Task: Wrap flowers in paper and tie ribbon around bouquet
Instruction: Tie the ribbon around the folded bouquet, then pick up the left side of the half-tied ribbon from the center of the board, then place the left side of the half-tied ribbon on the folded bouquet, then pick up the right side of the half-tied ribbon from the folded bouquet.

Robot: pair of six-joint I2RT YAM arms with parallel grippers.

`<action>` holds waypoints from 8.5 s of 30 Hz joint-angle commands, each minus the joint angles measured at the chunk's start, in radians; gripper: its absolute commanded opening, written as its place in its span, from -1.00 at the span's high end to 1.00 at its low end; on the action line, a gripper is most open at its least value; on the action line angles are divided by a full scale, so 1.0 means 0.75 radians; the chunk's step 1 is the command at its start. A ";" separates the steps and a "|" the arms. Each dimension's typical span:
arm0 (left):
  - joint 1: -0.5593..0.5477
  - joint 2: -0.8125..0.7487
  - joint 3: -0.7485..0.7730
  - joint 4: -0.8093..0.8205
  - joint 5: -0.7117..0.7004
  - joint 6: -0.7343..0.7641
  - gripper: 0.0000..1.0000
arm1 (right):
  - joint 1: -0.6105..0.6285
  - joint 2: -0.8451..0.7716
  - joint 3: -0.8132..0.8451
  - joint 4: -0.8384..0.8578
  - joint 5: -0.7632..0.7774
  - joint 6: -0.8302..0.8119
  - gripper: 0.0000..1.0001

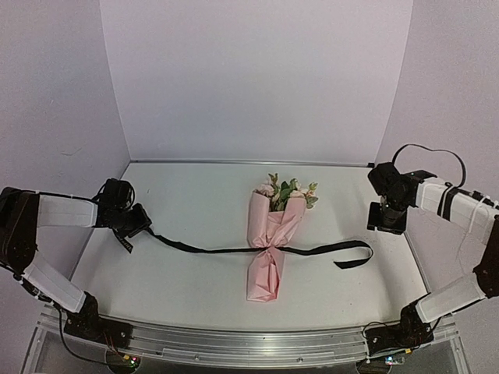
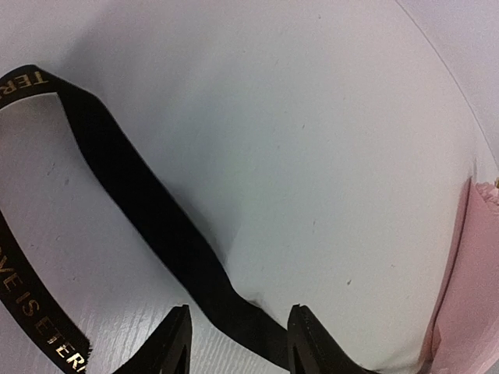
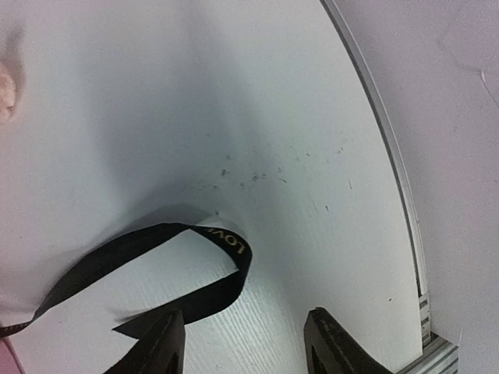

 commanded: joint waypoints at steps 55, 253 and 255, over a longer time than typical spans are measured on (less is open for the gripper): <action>-0.519 0.169 0.082 -0.093 0.506 0.049 0.61 | 0.930 1.413 1.354 0.016 -0.924 -0.600 -0.38; -1.008 0.708 0.797 0.326 0.509 1.009 1.00 | 0.003 0.158 -0.324 0.285 -0.057 0.400 -0.21; -1.008 0.701 0.784 0.346 0.516 1.019 1.00 | -0.031 0.233 -0.274 0.306 -0.082 0.363 -0.14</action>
